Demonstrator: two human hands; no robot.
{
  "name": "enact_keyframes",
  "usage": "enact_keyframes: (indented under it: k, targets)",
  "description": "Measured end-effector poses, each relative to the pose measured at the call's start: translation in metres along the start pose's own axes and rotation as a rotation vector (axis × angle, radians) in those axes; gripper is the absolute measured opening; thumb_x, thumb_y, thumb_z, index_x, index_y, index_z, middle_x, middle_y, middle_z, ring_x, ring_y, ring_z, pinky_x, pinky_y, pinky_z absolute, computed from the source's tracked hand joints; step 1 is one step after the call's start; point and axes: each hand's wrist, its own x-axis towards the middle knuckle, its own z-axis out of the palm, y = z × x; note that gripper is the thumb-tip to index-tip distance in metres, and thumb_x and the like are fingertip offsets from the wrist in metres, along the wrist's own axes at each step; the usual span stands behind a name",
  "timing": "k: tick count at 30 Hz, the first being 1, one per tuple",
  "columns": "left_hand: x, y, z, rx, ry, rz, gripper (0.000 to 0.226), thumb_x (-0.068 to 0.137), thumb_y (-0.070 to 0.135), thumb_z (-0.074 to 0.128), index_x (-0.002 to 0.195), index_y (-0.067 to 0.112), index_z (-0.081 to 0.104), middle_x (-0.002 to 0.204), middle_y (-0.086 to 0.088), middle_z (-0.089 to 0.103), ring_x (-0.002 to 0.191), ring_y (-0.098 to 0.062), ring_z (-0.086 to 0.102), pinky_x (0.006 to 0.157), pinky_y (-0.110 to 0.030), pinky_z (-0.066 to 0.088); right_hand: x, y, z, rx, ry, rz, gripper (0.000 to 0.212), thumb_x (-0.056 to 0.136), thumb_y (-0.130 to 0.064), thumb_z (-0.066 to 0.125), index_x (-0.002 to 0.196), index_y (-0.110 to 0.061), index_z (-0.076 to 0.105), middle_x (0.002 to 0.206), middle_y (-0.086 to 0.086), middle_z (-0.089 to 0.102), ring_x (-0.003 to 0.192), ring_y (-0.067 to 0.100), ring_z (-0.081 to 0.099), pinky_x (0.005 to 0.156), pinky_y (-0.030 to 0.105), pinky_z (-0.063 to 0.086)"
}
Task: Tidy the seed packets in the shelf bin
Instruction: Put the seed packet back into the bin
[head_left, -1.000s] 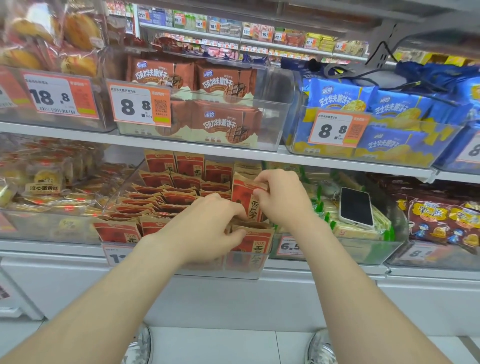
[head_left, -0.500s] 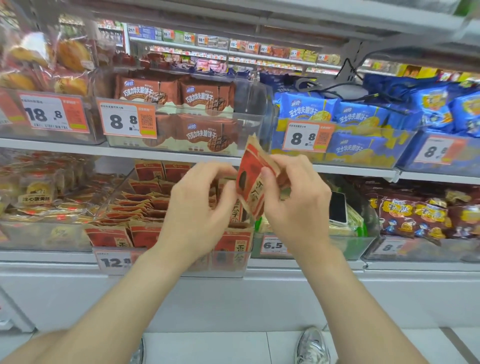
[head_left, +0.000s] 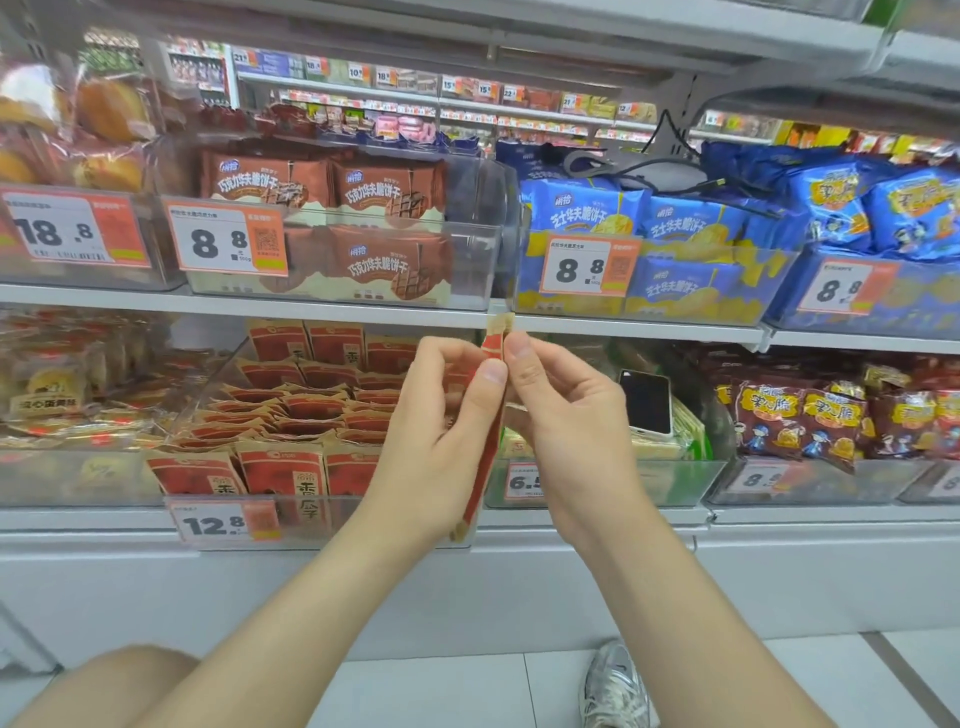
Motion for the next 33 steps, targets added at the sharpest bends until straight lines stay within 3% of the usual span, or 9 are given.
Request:
enact_keyframes:
  k: [3,6,9,17,19,22,25,28,33]
  targets:
    - [-0.005,-0.001,0.003,-0.065,0.043,-0.093,0.029,0.103,0.051,0.052,0.11,0.024,0.058,0.1,0.008,0.069,0.092,-0.006,0.069,0.08,-0.024,0.054,-0.003,0.007,0.0,-0.013,-0.02,0.035,0.028,0.098,-0.031,0.072,0.109,-0.007,0.081,0.104,0.017,0.081,0.109,0.042,0.075,0.099,0.057,0.06]
    - [-0.006,-0.001,0.002,-0.071,0.025,-0.163,0.028,0.113,0.048,0.043,0.11,0.024,0.056,0.098,-0.002,0.07,0.09,-0.018,0.068,0.08,-0.039,0.056,-0.005,0.009,0.001,-0.088,0.027,0.034,0.019,0.106,-0.018,0.065,0.106,-0.004,0.078,0.094,0.016,0.081,0.083,0.026,0.076,0.079,0.043,0.064]
    - [-0.007,-0.001,-0.002,-0.059,0.006,-0.201,0.029,0.117,0.038,0.037,0.109,0.02,0.059,0.095,-0.001,0.068,0.085,-0.014,0.062,0.077,-0.036,0.049,-0.007,0.008,0.005,-0.177,0.045,-0.011,0.016,0.107,-0.014,0.063,0.1,-0.006,0.076,0.082,0.008,0.079,0.07,0.016,0.07,0.066,0.035,0.061]
    - [-0.004,0.005,-0.015,-0.175,0.008,-0.299,0.03,0.116,0.038,0.042,0.109,0.015,0.06,0.087,-0.002,0.069,0.078,-0.017,0.062,0.069,-0.036,0.05,-0.009,0.001,0.01,-0.221,-0.005,-0.063,0.005,0.099,-0.012,0.075,0.101,-0.013,0.08,0.091,0.01,0.081,0.082,0.026,0.076,0.081,0.042,0.066]
    - [-0.002,0.004,-0.019,-0.23,0.033,-0.331,0.031,0.116,0.036,0.042,0.111,0.011,0.059,0.094,-0.01,0.072,0.083,-0.022,0.064,0.069,-0.039,0.052,-0.01,-0.002,0.01,-0.265,-0.092,-0.048,0.014,0.094,-0.007,0.08,0.105,-0.015,0.079,0.095,0.011,0.08,0.086,0.026,0.076,0.082,0.038,0.065]
    - [0.005,0.006,-0.024,-0.376,0.139,-0.41,0.034,0.117,0.034,0.04,0.122,0.005,0.057,0.101,-0.02,0.073,0.089,-0.03,0.068,0.071,-0.045,0.059,-0.012,-0.004,0.009,-0.412,-0.278,-0.026,0.035,0.09,-0.011,0.084,0.119,-0.027,0.075,0.102,0.006,0.077,0.089,0.009,0.072,0.081,0.028,0.061]
    - [0.011,0.01,-0.029,-0.514,0.227,-0.456,0.041,0.117,0.037,0.04,0.131,0.003,0.058,0.099,-0.019,0.069,0.087,-0.028,0.069,0.074,-0.042,0.063,-0.015,-0.005,0.009,-0.501,-0.408,0.069,0.053,0.091,-0.02,0.084,0.134,-0.045,0.065,0.122,-0.004,0.068,0.101,0.008,0.074,0.086,0.034,0.065]
    - [0.014,0.01,-0.035,-0.55,0.252,-0.471,0.052,0.114,0.044,0.043,0.134,-0.001,0.058,0.104,-0.019,0.067,0.089,-0.027,0.068,0.075,-0.042,0.062,-0.018,-0.003,0.011,-0.461,-0.461,0.101,0.057,0.091,-0.019,0.084,0.137,-0.044,0.062,0.129,-0.008,0.068,0.116,0.009,0.07,0.081,0.038,0.067]
    - [0.01,0.012,-0.038,-0.407,0.058,-0.407,0.036,0.11,0.036,0.056,0.12,0.003,0.064,0.104,-0.011,0.078,0.095,-0.023,0.072,0.077,-0.033,0.063,-0.006,0.001,0.013,-0.315,-0.118,0.059,0.03,0.092,-0.046,0.081,0.104,-0.021,0.07,0.104,0.006,0.08,0.101,0.029,0.076,0.092,0.058,0.062]
